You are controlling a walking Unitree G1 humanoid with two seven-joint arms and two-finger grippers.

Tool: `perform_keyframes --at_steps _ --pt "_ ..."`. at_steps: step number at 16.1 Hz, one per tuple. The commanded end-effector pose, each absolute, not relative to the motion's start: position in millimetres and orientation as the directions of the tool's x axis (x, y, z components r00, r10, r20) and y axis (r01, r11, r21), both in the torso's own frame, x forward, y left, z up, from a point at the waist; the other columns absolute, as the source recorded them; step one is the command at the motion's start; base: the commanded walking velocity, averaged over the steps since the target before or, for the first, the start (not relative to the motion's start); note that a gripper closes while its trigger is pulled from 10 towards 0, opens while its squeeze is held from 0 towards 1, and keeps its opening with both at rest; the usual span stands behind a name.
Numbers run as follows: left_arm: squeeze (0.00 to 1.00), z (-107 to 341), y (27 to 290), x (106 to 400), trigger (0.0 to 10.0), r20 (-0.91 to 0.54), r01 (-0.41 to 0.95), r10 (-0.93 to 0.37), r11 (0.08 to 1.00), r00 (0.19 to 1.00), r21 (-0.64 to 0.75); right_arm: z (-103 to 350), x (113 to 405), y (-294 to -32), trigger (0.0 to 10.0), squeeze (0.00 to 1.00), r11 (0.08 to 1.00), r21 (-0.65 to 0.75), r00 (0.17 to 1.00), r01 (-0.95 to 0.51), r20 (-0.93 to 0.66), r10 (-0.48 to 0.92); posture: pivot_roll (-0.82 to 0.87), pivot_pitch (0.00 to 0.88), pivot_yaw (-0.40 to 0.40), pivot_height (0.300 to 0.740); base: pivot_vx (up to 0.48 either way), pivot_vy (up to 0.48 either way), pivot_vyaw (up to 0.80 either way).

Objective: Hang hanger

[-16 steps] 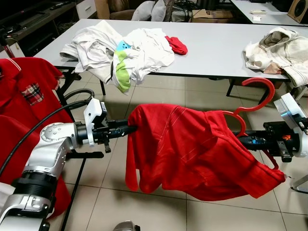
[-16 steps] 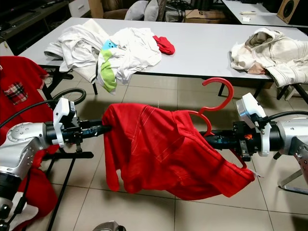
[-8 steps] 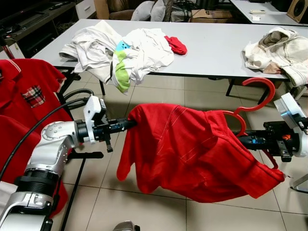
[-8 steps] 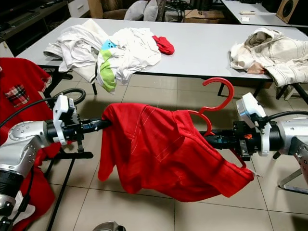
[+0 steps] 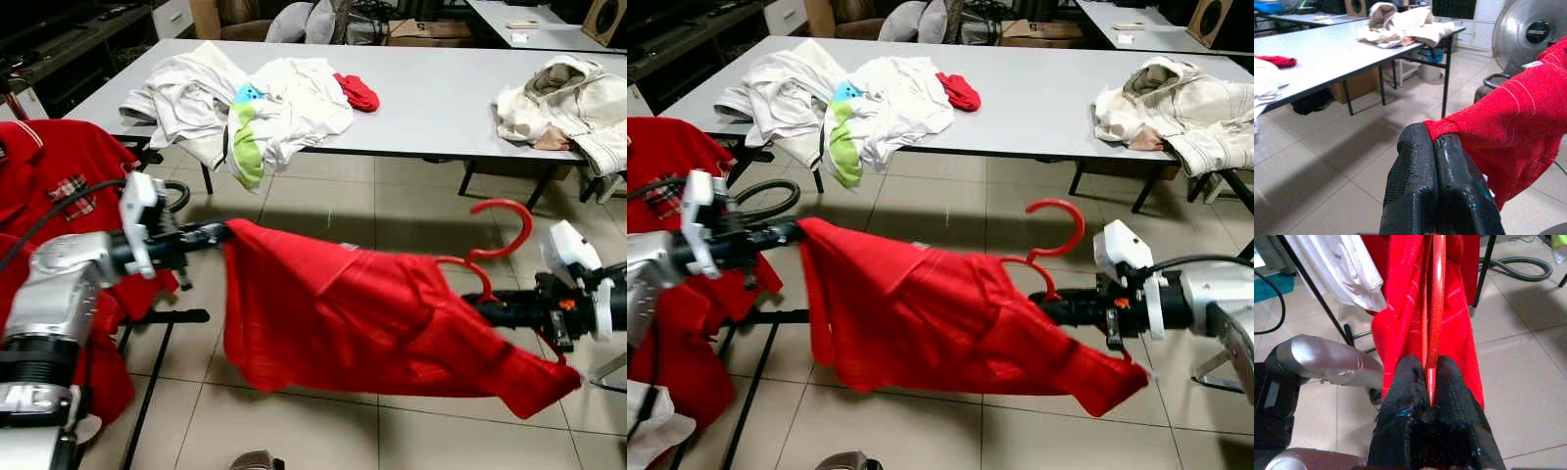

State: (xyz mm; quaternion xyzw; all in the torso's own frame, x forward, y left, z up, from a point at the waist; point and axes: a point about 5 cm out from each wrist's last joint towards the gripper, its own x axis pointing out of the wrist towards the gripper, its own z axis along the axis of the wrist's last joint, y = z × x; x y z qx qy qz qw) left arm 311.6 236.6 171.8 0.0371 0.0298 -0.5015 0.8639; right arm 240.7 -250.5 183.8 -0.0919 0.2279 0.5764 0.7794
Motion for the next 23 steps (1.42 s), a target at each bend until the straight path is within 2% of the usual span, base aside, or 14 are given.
perform_keyframes --at_steps 1,5,7,9,10,12,16,20,23 --pt "0.0 187 243 316 0.0 -0.048 0.852 -0.851 0.519 0.523 0.073 186 239 -251 10.0 0.0 0.314 0.097 0.236 -0.945 -0.466 0.853 -0.07 0.0 0.058 0.74 0.0 0.0 0.0" --pt "0.0 205 235 327 0.0 0.04 0.844 -0.847 0.532 0.53 0.072 170 229 -243 10.0 0.0 0.278 0.122 0.183 -0.953 -0.498 0.848 -0.07 0.0 0.068 0.74 0.0 0.0 0.0" --pt "0.0 211 233 331 0.0 0.07 0.836 -0.839 0.544 0.54 0.068 168 228 -243 10.0 0.0 0.281 0.113 0.188 -0.953 -0.506 0.842 -0.07 0.0 0.073 0.74 0.0 0.0 0.0" --pt "0.0 213 234 333 0.0 0.075 0.83 -0.832 0.554 0.55 0.065 168 230 -243 10.0 0.0 0.297 0.078 0.219 -0.952 -0.504 0.835 -0.08 0.0 0.077 0.74 0.0 0.0 0.0" --pt "0.0 210 236 334 0.0 0.059 0.827 -0.829 0.559 0.556 0.065 171 236 -241 10.0 0.0 0.331 0.048 0.272 -0.942 -0.468 0.841 -0.08 0.0 0.078 0.74 0.0 0.0 0.0" --pt "0.0 202 240 331 0.0 0.009 0.82 -0.822 0.568 0.569 0.072 182 242 -240 10.0 0.0 0.366 0.034 0.326 -0.93 -0.387 0.863 -0.07 0.0 0.079 0.74 0.0 0.0 0.0" --pt "0.0 191 248 326 0.0 -0.049 0.801 -0.801 0.592 0.597 0.086 200 244 -239 10.0 0.0 0.355 0.047 0.327 -0.934 -0.288 0.9 -0.07 0.0 0.074 0.74 0.0 0.0 0.0" --pt "0.0 184 243 322 0.0 -0.06 0.805 -0.803 0.589 0.593 0.068 209 247 -235 10.0 0.0 0.35 0.056 0.331 -0.935 -0.214 0.919 -0.06 0.0 0.07 0.74 0.0 0.0 0.0" --pt "0.0 190 245 322 0.0 0.016 0.792 -0.792 0.61 0.61 0.029 208 252 -239 10.0 0.0 0.402 0.047 0.381 -0.915 -0.23 0.895 -0.07 0.0 0.072 0.74 0.0 0.0 0.0"
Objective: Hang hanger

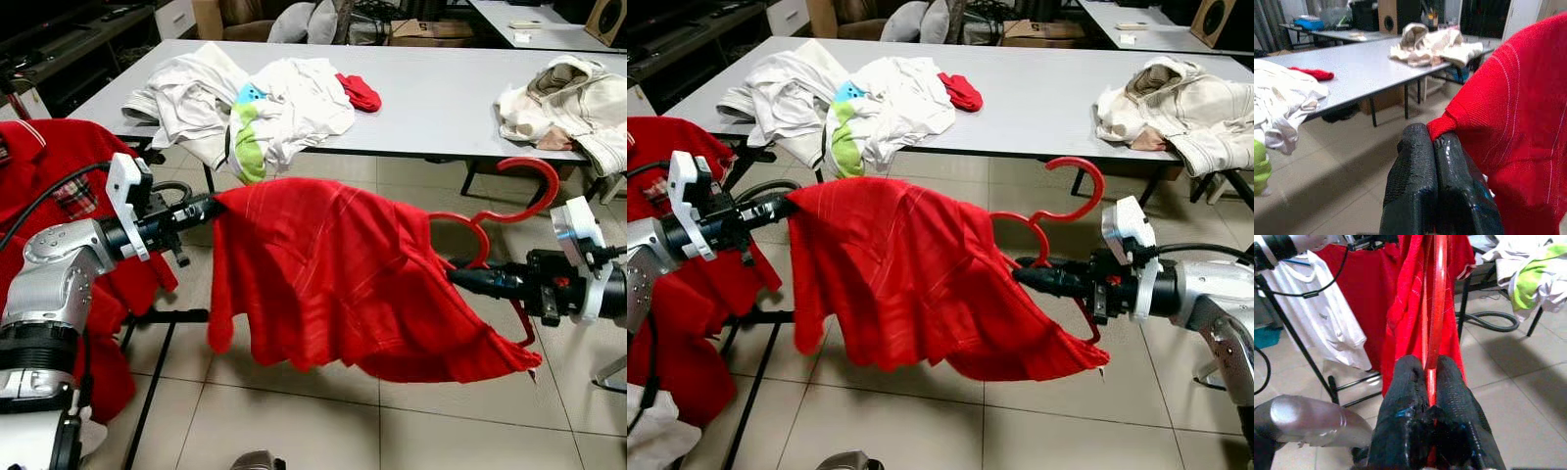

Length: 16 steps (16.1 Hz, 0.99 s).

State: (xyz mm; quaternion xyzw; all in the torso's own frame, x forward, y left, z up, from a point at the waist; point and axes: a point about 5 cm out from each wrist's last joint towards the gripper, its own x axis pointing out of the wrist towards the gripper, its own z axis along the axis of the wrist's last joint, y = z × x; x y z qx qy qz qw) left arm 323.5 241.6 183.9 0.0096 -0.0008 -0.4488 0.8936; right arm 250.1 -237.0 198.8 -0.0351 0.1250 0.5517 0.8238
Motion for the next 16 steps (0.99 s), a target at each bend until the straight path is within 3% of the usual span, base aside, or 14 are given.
perform_keyframes --at_steps 1,5,9,16 --pt "0.0 190 246 322 0.0 0.018 0.788 -0.788 0.616 0.615 0.027 209 252 -240 10.0 0.0 0.402 0.048 0.382 -0.915 -0.226 0.896 -0.07 0.0 0.072 0.74 0.0 0.0 0.0" --pt "0.0 165 255 317 0.0 -0.16 0.753 -0.739 0.655 0.655 0.059 216 252 -242 10.0 0.0 0.398 0.055 0.38 -0.916 -0.201 0.903 -0.06 0.0 0.07 0.74 0.0 0.0 0.0" --pt "0.0 156 262 318 0.0 -0.239 0.71 -0.677 0.698 0.696 0.094 218 252 -243 10.0 0.0 0.393 0.057 0.375 -0.918 -0.201 0.905 -0.07 0.0 0.067 0.74 0.0 0.0 0.0" --pt "0.0 133 266 309 0.0 -0.393 0.729 -0.642 0.673 0.659 0.124 222 254 -245 10.0 0.0 0.403 0.056 0.387 -0.913 -0.186 0.903 -0.06 0.0 0.067 0.74 0.0 0.0 0.0"
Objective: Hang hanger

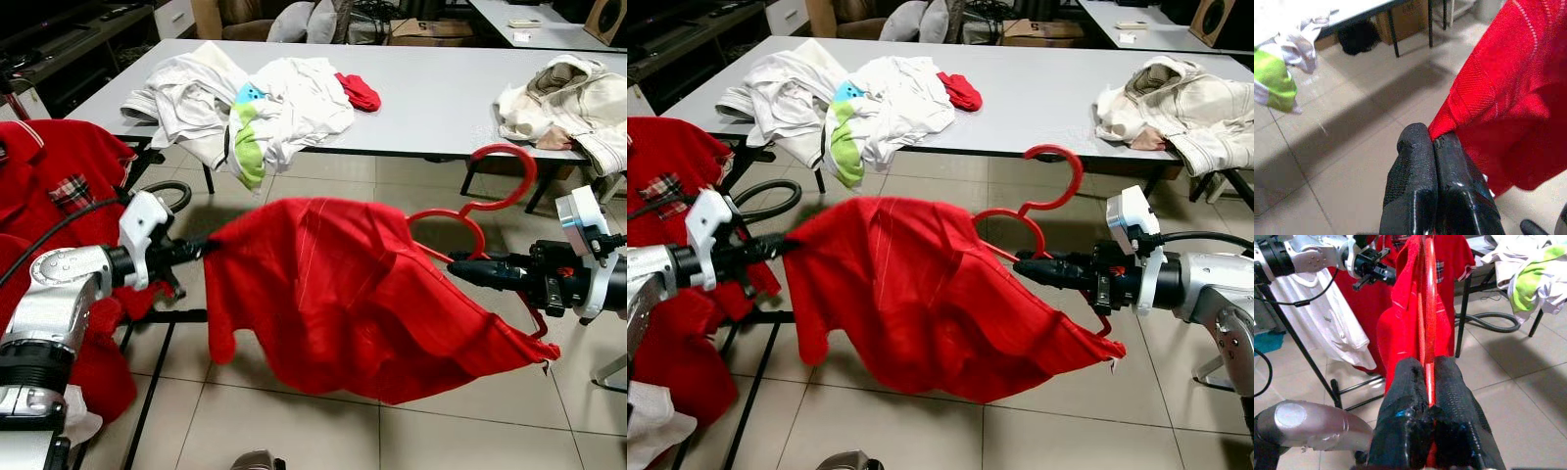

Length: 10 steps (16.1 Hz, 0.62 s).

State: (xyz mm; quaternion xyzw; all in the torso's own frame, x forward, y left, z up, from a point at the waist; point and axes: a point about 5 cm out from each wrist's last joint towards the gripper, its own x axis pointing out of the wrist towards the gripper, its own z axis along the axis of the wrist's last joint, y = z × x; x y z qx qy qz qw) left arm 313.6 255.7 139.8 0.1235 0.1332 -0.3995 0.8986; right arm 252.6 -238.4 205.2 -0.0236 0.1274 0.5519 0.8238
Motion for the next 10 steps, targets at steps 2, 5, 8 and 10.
perform_keyframes --at_steps 2,5,8,10 --pt "0.0 130 265 308 0.0 -0.395 0.732 -0.646 0.673 0.653 0.109 223 255 -245 10.0 0.0 0.404 0.056 0.388 -0.913 -0.183 0.903 -0.06 0.0 0.067 0.74 0.0 0.0 0.0" --pt "0.0 118 264 302 0.0 -0.427 0.74 -0.646 0.666 0.633 0.09 224 254 -246 10.0 0.0 0.403 0.056 0.388 -0.913 -0.181 0.904 -0.07 0.0 0.069 0.74 0.0 0.0 0.0" --pt "0.0 118 261 302 0.0 -0.412 0.743 -0.656 0.665 0.633 0.083 223 254 -246 10.0 0.0 0.401 0.057 0.385 -0.914 -0.183 0.904 -0.07 0.0 0.068 0.74 0.0 0.0 0.0" --pt "0.0 130 255 308 10.0 -0.323 0.742 -0.687 0.665 0.65 0.079 221 254 -242 10.0 0.0 0.39 0.062 0.373 -0.919 -0.186 0.909 -0.07 0.0 0.068 0.74 0.0 0.0 0.0"
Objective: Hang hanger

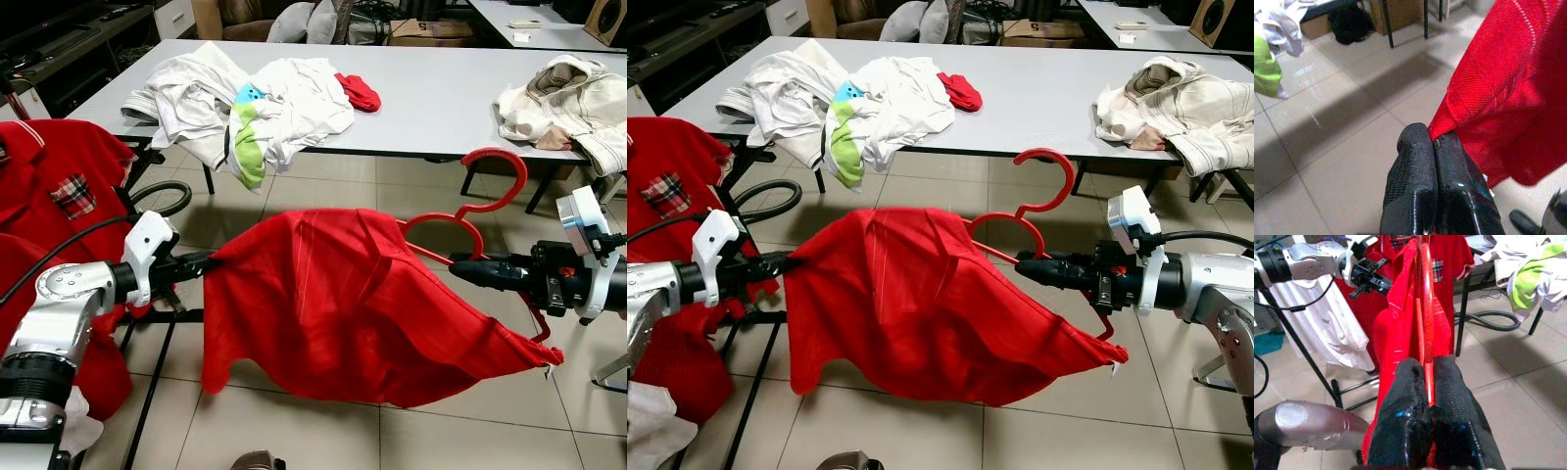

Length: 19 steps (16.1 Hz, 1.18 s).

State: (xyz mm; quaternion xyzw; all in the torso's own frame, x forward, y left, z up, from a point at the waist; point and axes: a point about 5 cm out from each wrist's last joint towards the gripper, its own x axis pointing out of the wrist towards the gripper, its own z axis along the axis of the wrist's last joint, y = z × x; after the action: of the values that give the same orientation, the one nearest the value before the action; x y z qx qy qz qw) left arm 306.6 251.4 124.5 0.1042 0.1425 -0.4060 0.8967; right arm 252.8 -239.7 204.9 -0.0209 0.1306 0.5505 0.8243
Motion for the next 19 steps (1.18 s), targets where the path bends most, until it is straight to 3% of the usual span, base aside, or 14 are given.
perform_keyframes --at_steps 1,7,10,11,12,14,16,18,19 --pt "1.0 134 255 310 10.0 -0.303 0.747 -0.698 0.66 0.649 0.079 220 254 -242 10.0 0.0 0.389 0.063 0.372 -0.919 -0.186 0.909 -0.07 0.0 0.069 0.74 0.0 0.0 0.0" --pt "1.0 143 261 308 10.0 -0.305 0.773 -0.723 0.63 0.62 0.077 219 254 -243 10.0 0.0 0.395 0.061 0.377 -0.917 -0.194 0.906 -0.06 0.0 0.068 0.74 0.0 0.0 0.0" --pt "1.0 160 275 312 10.0 -0.269 0.733 -0.689 0.671 0.673 0.116 216 260 -245 10.0 0.0 0.439 0.031 0.419 -0.898 -0.246 0.874 -0.07 0.0 0.064 0.74 0.0 0.0 0.0" --pt "1.0 178 273 317 10.0 -0.191 0.731 -0.707 0.674 0.681 0.107 214 264 -246 10.0 0.0 0.464 -0.002 0.447 -0.886 -0.277 0.851 -0.07 0.0 0.059 0.74 0.0 0.0 0.0" --pt "1.0 190 267 320 10.0 -0.135 0.741 -0.728 0.664 0.672 0.1 213 266 -245 10.0 0.0 0.473 -0.012 0.457 -0.881 -0.286 0.843 -0.06 0.0 0.057 0.74 0.0 0.0 0.0" --pt "1.0 207 224 325 10.0 -0.035 0.792 -0.795 0.599 0.606 0.115 213 269 -240 10.0 0.0 0.469 -0.009 0.454 -0.883 -0.264 0.851 -0.06 0.0 0.053 0.74 0.0 0.0 0.0" --pt "1.0 206 196 330 10.0 -0.002 0.775 -0.783 0.615 0.622 0.142 212 272 -238 10.0 0.0 0.485 -0.006 0.472 -0.875 -0.244 0.847 -0.06 0.0 0.053 0.74 0.0 0.0 0.0" --pt "1.0 195 172 336 10.0 -0.027 0.71 -0.723 0.67 0.69 0.218 213 274 -236 10.0 0.0 0.489 -0.006 0.477 -0.872 -0.232 0.848 -0.06 0.0 0.056 0.74 0.0 0.0 0.0" --pt "0.0 190 163 335 10.0 -0.027 0.693 -0.701 0.698 0.713 0.181 214 275 -234 10.0 0.0 0.487 -0.007 0.476 -0.873 -0.225 0.85 -0.07 0.0 0.061 0.74 0.0 0.0 0.0"
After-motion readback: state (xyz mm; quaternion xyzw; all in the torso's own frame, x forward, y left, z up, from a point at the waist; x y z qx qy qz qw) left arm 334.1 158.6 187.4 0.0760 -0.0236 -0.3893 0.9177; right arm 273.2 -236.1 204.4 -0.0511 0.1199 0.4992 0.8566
